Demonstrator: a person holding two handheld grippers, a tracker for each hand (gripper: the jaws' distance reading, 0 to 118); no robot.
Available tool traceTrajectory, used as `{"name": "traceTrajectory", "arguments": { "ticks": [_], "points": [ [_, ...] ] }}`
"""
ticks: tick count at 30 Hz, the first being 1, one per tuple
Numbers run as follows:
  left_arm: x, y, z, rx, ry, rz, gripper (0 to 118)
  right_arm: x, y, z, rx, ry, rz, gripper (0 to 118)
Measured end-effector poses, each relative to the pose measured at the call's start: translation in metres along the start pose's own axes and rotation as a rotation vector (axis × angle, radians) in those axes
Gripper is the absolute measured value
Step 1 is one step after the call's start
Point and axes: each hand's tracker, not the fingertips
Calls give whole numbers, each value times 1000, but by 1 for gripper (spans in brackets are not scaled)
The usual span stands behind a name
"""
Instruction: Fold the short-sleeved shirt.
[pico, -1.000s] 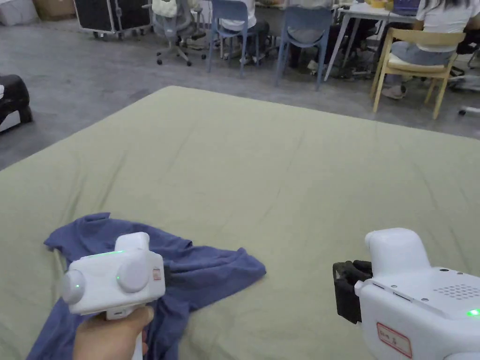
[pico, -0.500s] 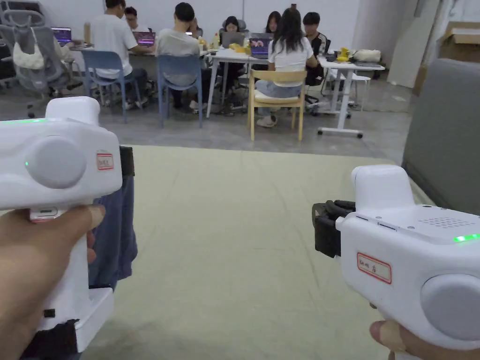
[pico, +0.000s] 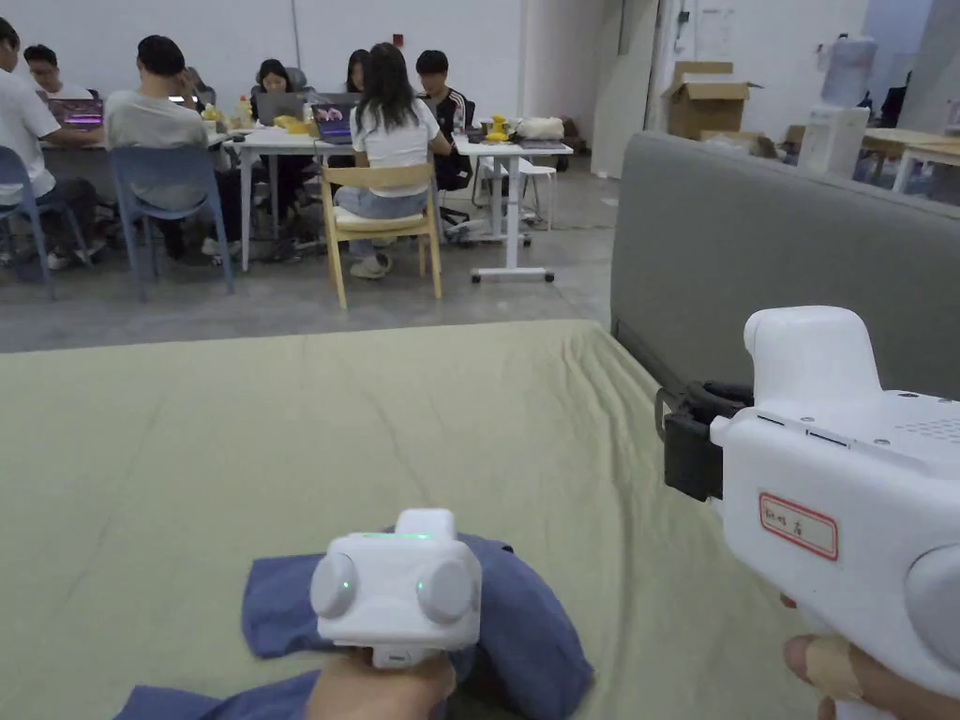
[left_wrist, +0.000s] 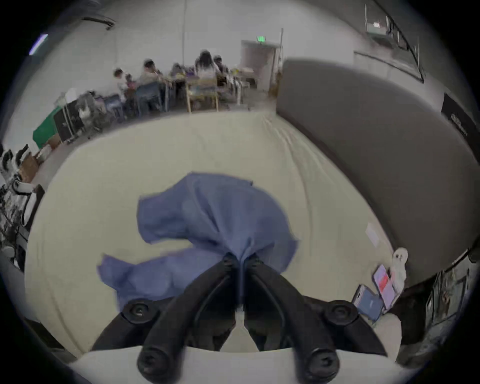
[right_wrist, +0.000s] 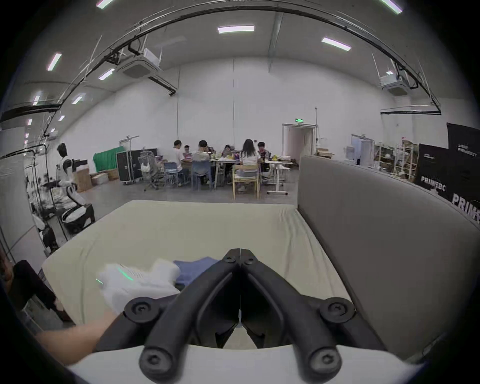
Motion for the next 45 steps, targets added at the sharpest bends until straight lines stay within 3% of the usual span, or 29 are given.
{"name": "traceTrajectory", "arguments": {
  "ticks": [2,3,5,6,9,13,15,17,19,20,21,22,25,30,36,37,38,39,40,45],
  "points": [
    [12,-23,-42,-97,-30,26,1,5,-10,-2,-23,0,-11,2],
    [14,-32,-55,-110,-58,35,7,6,-14,-3,-35,2,-12,2],
    [12,-44,-70,-193,-104,81,113,7,-21,-6,-55,-3,-5,2],
    [10,-46,-57,-163,-153,107,118,7,-24,-6,-62,-5,-2,2],
    [-9,-27,-17,16,-221,206,116,4,-27,-11,-72,15,0,2],
    [-70,-9,101,326,-207,226,116,-12,-31,-18,-37,95,-10,2],
    [-99,-20,150,455,-82,201,116,-23,-39,-23,-24,142,-10,2],
    [-120,-51,180,543,160,148,116,-37,-54,-32,-32,171,-3,2],
    [-134,-91,189,499,403,129,114,-52,-73,-44,-70,199,13,2],
    [-141,-109,187,410,491,152,93,-60,-84,-51,-97,208,14,2],
    [-148,-131,183,371,461,182,23,-68,-94,-58,-134,215,3,2],
    [-160,-150,176,357,347,225,0,-75,-104,-65,-171,229,-16,2],
    [-176,-177,147,182,230,298,0,-94,-125,-82,-268,307,-61,2],
    [-201,-162,125,225,283,280,0,-111,-133,-97,-273,303,27,2],
    [-246,-123,59,184,337,259,0,-102,-146,-124,-331,294,8,2],
    [-254,-116,43,165,337,248,29,-99,-148,-129,-342,285,3,2],
    [-259,-110,25,133,340,240,82,-96,-150,-134,-355,268,-1,2],
    [-265,-103,5,58,341,242,118,-94,-152,-139,-365,254,-4,2],
    [-269,-101,-11,105,332,239,118,-91,-153,-143,-374,243,-6,2],
    [-258,-86,-80,-115,295,220,117,-73,-157,-158,-399,183,4,2]
  ]
}}
